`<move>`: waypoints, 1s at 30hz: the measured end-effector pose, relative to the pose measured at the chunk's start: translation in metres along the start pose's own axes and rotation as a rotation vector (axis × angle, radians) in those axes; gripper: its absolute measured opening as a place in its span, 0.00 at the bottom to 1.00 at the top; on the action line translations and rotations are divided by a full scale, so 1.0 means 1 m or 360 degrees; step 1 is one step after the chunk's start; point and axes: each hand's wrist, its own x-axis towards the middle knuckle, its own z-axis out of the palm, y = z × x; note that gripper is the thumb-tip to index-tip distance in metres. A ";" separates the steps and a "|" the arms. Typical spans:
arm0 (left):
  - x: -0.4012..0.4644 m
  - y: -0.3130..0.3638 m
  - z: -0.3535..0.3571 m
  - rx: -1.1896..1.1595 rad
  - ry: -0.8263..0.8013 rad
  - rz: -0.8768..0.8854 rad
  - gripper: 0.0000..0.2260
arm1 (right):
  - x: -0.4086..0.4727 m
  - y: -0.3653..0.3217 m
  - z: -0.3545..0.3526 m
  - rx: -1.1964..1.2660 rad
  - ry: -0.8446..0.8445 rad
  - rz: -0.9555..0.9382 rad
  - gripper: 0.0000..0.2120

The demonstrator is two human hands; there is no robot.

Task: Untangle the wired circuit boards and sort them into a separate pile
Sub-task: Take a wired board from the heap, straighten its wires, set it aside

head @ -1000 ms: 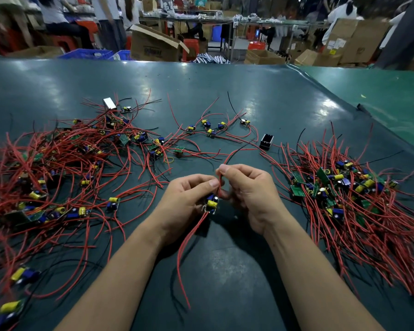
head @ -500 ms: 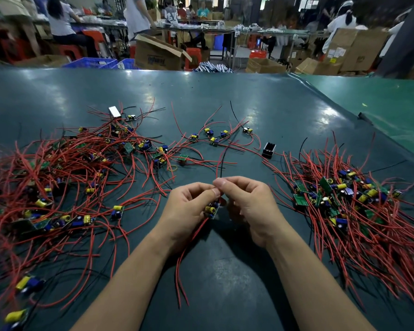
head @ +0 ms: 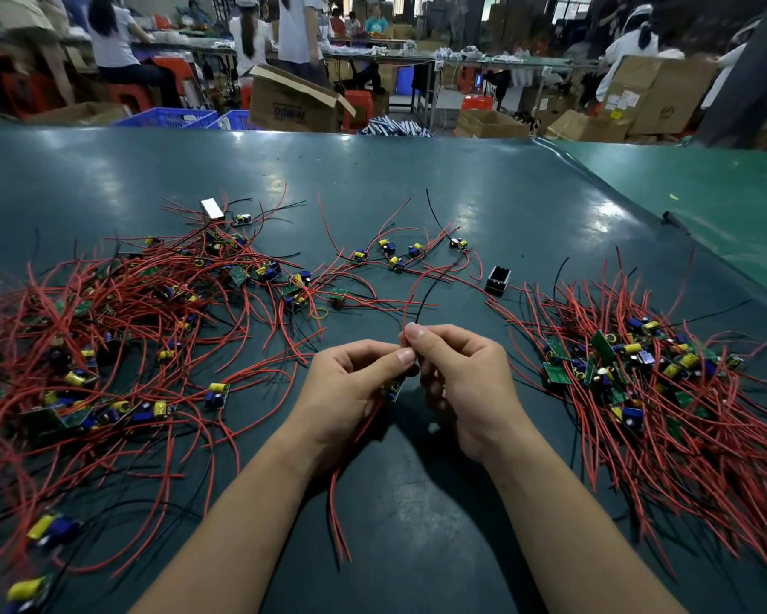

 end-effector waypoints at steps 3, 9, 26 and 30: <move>0.000 0.001 -0.003 -0.0050 -0.0078 -0.0041 0.09 | 0.000 -0.003 0.000 0.0091 -0.0118 0.0189 0.10; -0.001 0.005 -0.002 -0.0010 -0.0044 -0.0087 0.08 | -0.003 0.001 0.002 -0.0088 -0.0020 -0.0083 0.11; -0.004 0.008 -0.001 0.0062 -0.0151 -0.0161 0.03 | 0.003 -0.008 -0.004 0.0336 0.0172 -0.0087 0.11; -0.004 0.008 -0.002 0.0008 -0.0175 -0.0183 0.03 | 0.005 -0.008 -0.003 0.0424 0.0176 0.0056 0.13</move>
